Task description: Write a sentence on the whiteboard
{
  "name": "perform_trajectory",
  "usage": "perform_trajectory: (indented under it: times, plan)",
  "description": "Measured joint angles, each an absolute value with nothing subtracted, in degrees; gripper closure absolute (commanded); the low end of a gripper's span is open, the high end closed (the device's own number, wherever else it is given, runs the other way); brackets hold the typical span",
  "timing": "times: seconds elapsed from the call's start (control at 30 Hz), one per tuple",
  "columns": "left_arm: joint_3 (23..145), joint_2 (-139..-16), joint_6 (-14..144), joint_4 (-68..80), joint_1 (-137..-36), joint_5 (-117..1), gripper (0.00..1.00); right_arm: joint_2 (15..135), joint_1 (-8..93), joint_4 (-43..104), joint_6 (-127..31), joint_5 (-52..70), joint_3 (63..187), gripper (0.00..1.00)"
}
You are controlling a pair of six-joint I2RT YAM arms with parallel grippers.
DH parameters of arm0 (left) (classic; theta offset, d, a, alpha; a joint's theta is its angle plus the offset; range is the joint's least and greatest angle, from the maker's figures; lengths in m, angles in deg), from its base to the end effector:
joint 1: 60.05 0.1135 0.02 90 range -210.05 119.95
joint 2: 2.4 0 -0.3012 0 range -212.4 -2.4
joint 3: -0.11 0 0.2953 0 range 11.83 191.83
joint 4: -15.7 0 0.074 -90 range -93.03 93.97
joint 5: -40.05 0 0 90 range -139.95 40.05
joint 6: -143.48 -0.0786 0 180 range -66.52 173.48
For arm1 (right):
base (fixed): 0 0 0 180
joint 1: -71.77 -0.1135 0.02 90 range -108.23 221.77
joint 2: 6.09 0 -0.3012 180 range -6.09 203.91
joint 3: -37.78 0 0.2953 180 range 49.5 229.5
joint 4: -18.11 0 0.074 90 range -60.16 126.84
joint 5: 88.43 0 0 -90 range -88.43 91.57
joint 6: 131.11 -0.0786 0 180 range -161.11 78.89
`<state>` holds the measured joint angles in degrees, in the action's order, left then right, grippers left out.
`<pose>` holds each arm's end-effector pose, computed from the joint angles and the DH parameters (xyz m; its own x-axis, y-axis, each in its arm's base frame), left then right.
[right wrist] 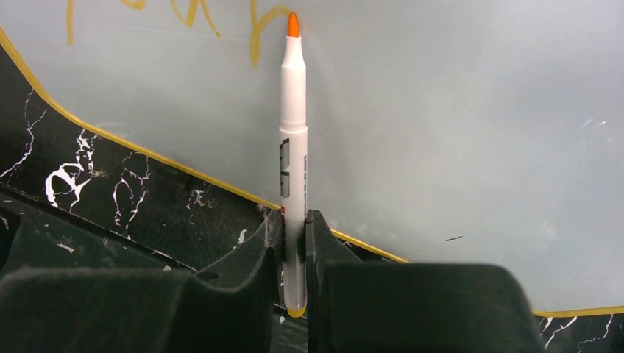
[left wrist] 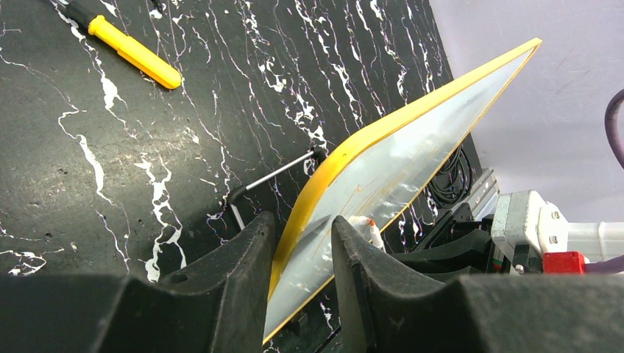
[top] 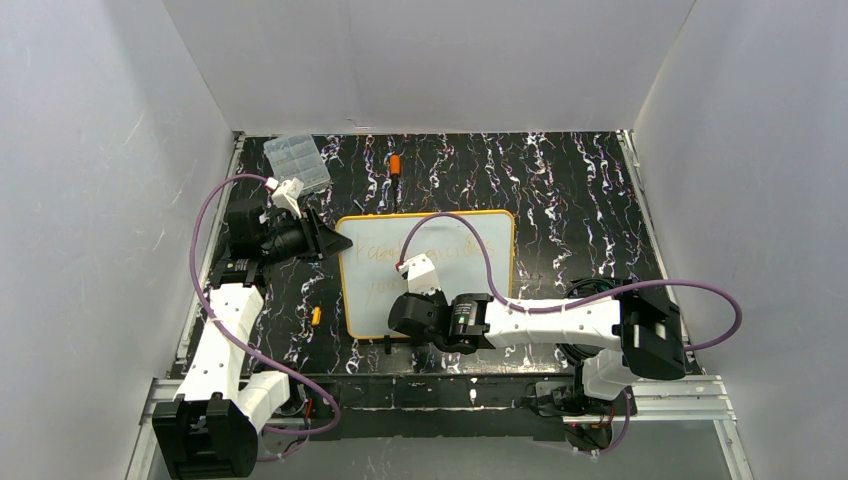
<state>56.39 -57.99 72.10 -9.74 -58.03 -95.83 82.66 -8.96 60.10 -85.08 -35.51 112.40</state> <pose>0.2638 -0.0472 0.3117 -0.5967 -0.2435 -0.7646 0.4606 0.6764 -0.5748 0.1073 0.3635 0.2290 -0.6053 -0.2702 -0.7487 -0.4349 0.9001 0.0268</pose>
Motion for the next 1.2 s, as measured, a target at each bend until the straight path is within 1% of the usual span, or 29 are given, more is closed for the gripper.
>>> perform_trajectory:
  times: [0.2,0.5,0.9,1.2]
  plan:
    - [56.39,-57.92,72.07,-9.81,-58.03,-95.77,0.68,81.55,-8.96,59.36,-83.76,-35.14,111.94,0.99]
    - [56.39,-57.57,71.79,-10.03,-58.03,-95.35,0.68,72.47,-8.98,57.41,-82.87,-34.05,108.18,0.99]
    - [56.39,-57.55,71.53,-10.20,-58.03,-95.35,0.68,74.00,-8.44,62.72,-83.41,-34.16,108.18,0.99]
    - [56.39,-57.44,71.51,-10.20,-58.03,-95.33,0.68,75.05,-5.92,62.85,-82.93,-32.71,108.22,0.99]
